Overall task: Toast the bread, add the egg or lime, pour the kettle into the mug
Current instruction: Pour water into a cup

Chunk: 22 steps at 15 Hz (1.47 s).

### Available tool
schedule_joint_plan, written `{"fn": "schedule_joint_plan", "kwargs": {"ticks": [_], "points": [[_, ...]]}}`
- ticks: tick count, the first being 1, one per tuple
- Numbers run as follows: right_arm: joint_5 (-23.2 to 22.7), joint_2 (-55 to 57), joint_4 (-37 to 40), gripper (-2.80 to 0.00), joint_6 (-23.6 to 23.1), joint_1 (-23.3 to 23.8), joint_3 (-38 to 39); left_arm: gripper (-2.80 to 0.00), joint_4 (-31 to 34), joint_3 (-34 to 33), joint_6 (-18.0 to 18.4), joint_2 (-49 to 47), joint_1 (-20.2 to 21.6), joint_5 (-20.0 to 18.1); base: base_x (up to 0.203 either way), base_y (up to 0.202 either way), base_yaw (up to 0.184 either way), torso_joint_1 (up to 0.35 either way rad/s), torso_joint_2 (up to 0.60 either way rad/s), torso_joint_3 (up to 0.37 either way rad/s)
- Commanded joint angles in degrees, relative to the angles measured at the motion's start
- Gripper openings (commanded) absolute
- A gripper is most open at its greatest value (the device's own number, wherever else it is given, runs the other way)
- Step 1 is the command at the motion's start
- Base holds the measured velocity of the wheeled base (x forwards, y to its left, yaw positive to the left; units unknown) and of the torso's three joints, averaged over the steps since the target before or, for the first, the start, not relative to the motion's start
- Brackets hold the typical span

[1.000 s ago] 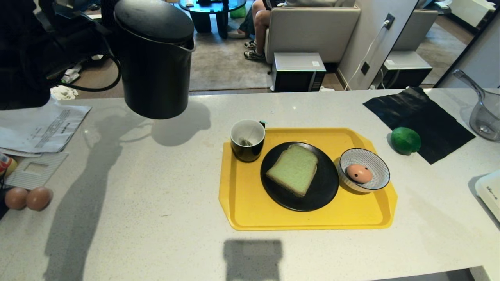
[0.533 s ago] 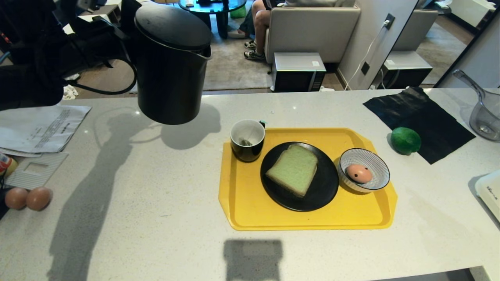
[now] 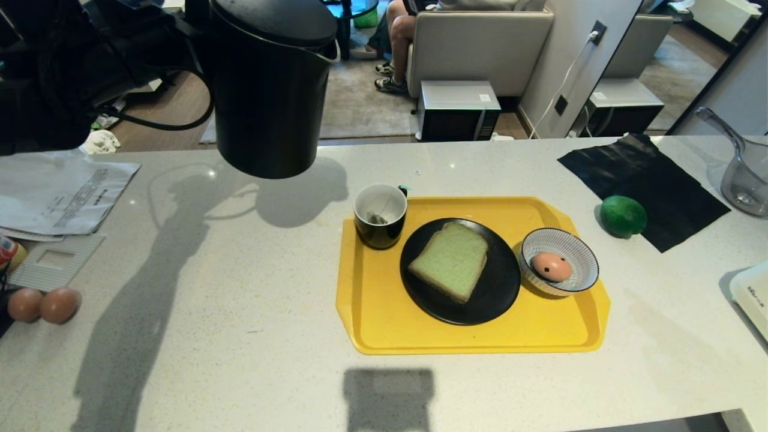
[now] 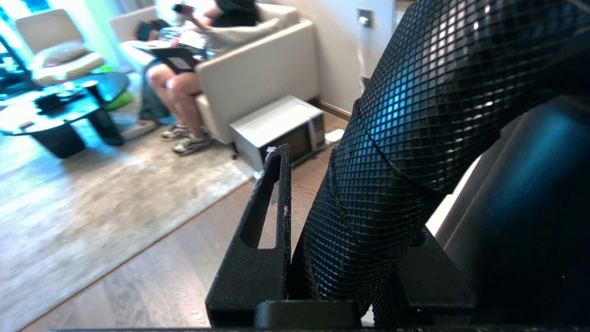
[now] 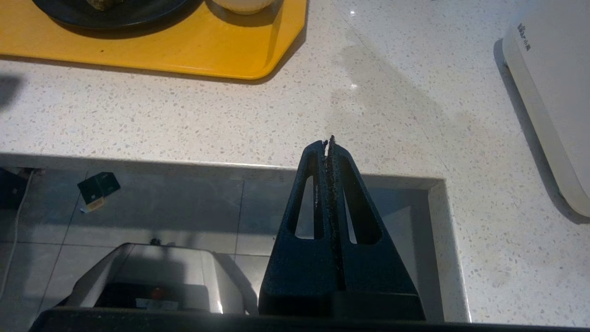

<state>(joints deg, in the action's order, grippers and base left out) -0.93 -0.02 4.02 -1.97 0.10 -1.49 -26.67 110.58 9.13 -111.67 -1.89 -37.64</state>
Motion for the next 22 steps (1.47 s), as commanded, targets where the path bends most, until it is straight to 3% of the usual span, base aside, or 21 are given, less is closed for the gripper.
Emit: {"fn": "schedule_joint_plan", "kwargs": {"ticks": [1,11,22], "points": [[0.0,0.0,0.0,-2.8,0.0,0.0,0.0,-2.8,-0.2,0.0,-0.6,2.2,0.1,0.5,0.0,0.0,0.0,0.0,0.0,0.0],[0.0,0.0,0.0,-2.8,0.0,0.0,0.0,-2.8,-0.2,-0.2,-0.8,6.9,0.7,3.6,0.0,0.0,0.0,0.0,0.0,0.0],[0.0,0.0,0.0,-2.8,-0.4,0.0,0.0,-2.8,-0.3,-0.2,-0.8,6.9,0.9,3.7,0.0,0.0,0.0,0.037,-0.07,-0.031]]}}
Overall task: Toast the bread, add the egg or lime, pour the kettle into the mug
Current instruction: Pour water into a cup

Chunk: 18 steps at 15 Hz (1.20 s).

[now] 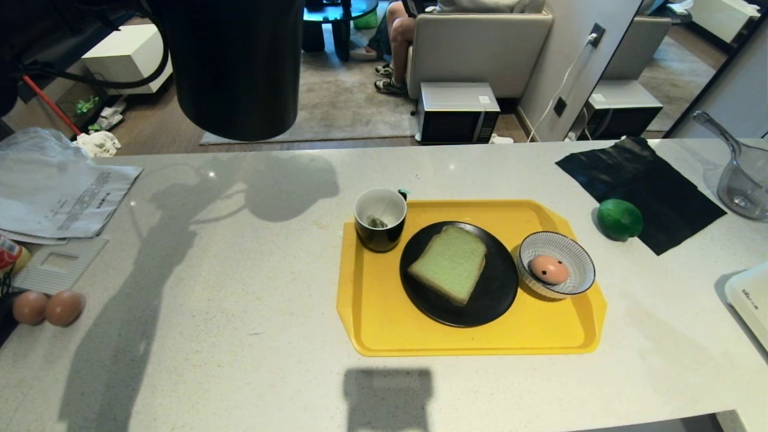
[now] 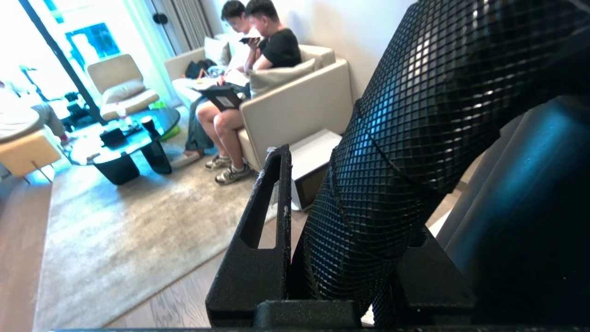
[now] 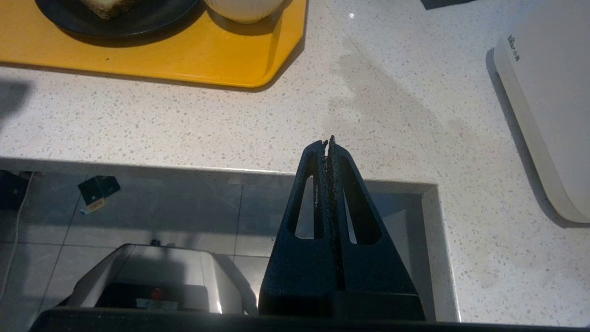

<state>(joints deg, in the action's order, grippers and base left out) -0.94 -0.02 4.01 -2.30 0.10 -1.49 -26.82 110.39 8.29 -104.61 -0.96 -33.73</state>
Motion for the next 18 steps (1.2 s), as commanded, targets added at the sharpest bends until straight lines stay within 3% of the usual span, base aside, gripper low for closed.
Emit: {"fn": "schedule_joint_plan", "kwargs": {"ticks": [1,12,18], "points": [[0.0,0.0,0.0,-2.8,0.0,0.0,0.0,-2.8,-0.2,0.0,0.1,-0.2,0.0,-0.2,0.0,0.0,0.0,0.153,-0.3,-0.134],[0.0,0.0,0.0,-2.8,0.0,0.0,0.0,-2.8,-0.1,-0.1,0.3,-1.8,0.0,-0.2,0.0,0.0,0.0,0.107,-0.2,-0.089],[0.0,0.0,0.0,-2.8,0.3,0.0,0.0,-2.8,1.0,0.0,0.2,-1.5,0.0,-0.2,0.0,0.0,0.0,0.0,0.0,0.002]]}}
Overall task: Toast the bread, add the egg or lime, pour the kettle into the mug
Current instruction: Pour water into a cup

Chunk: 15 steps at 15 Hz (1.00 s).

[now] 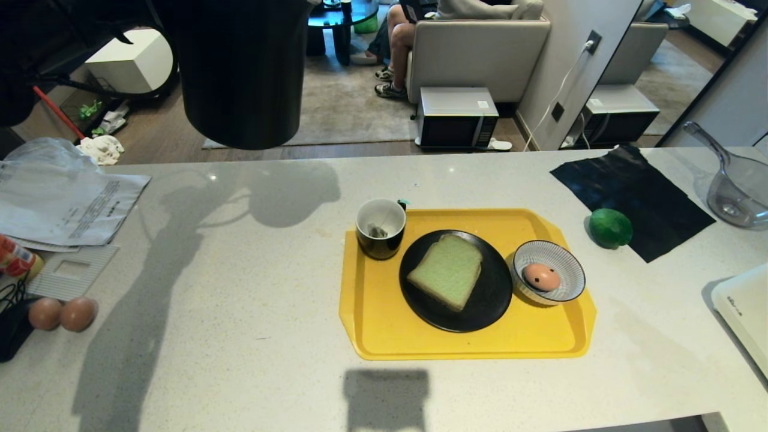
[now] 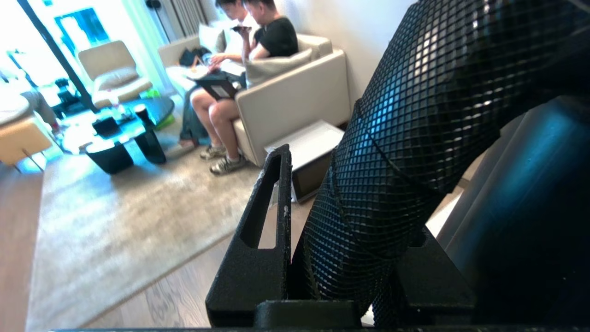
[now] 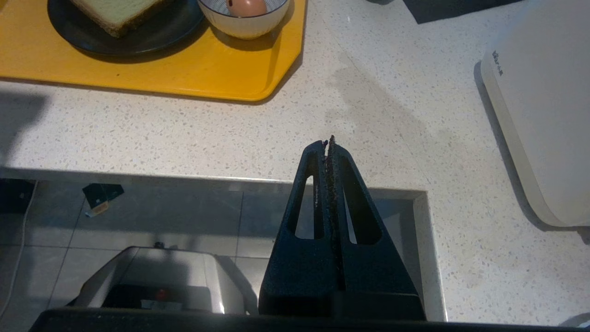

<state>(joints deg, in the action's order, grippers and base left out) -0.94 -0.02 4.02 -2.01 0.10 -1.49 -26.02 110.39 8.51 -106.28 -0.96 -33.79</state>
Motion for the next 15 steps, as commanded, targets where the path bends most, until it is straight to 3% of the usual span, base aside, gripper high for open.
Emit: {"fn": "schedule_joint_plan", "kwargs": {"ticks": [1,7,11,15], "points": [[0.0,0.0,0.0,-2.8,0.0,0.0,0.0,-2.8,1.8,0.0,0.1,0.8,0.0,-0.1,0.0,0.0,0.0,0.0,0.0,0.0],[0.0,0.0,0.0,-2.8,0.0,0.0,0.0,-2.8,9.8,0.2,-0.8,2.5,2.0,2.8,0.0,0.0,0.0,0.0,0.0,0.0],[0.0,0.0,0.0,-2.8,0.0,0.0,0.0,-2.8,11.5,-0.1,-1.2,2.3,2.0,11.6,0.0,0.0,0.0,0.0,0.0,0.0],[0.0,0.0,0.0,-2.8,0.0,0.0,0.0,-2.8,14.2,0.2,-1.2,2.7,2.5,12.5,0.0,0.0,0.0,0.0,0.0,0.0]]}}
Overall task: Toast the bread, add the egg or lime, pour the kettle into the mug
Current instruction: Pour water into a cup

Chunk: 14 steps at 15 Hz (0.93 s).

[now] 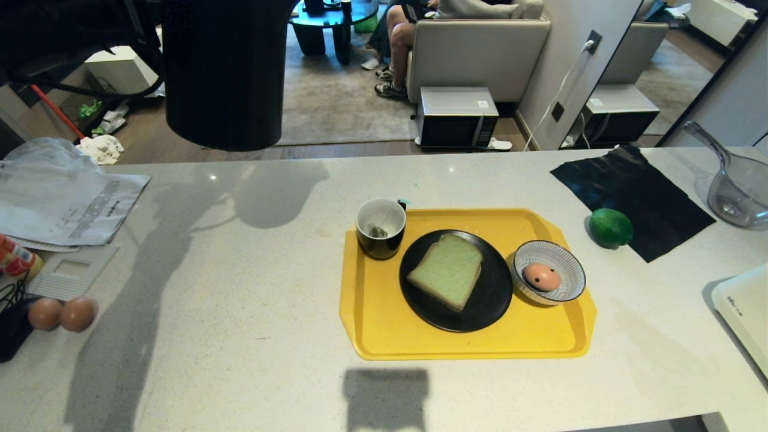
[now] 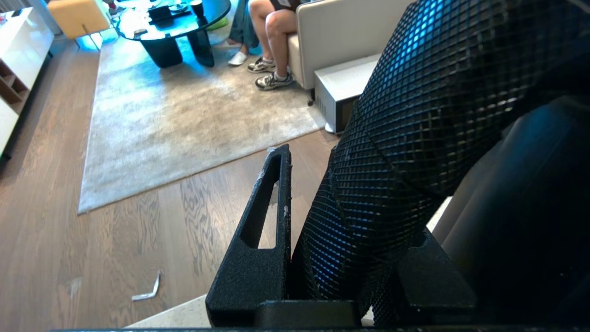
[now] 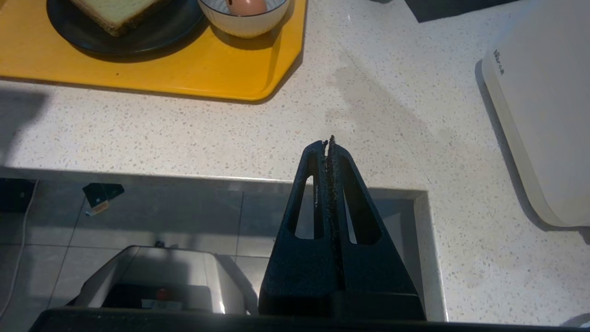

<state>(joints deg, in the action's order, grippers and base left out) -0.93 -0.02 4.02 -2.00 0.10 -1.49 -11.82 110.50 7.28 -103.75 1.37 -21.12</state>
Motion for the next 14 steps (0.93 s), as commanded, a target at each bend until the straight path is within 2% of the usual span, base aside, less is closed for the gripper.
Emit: {"fn": "schedule_joint_plan", "kwargs": {"ticks": [1,9,12,14], "points": [[0.0,0.0,0.0,-2.8,0.0,0.0,0.0,-2.8,0.0,0.1,0.1,0.1,0.1,-0.2,0.0,0.0,0.0,0.0,0.01,-0.076],[0.0,0.0,0.0,-2.8,0.0,0.0,0.0,-2.8,-0.7,0.1,0.9,1.0,0.0,0.5,0.0,0.0,0.0,0.002,0.0,-0.181],[0.0,0.0,0.0,-2.8,0.0,0.0,0.0,-2.8,-1.2,0.1,2.2,1.0,-0.8,0.1,0.0,0.0,0.0,0.006,0.0,-0.15],[0.0,0.0,0.0,-2.8,0.0,0.0,0.0,-2.8,-1.6,0.1,4.1,0.7,-2.9,-0.1,0.0,0.0,0.0,0.003,0.0,-0.038]]}}
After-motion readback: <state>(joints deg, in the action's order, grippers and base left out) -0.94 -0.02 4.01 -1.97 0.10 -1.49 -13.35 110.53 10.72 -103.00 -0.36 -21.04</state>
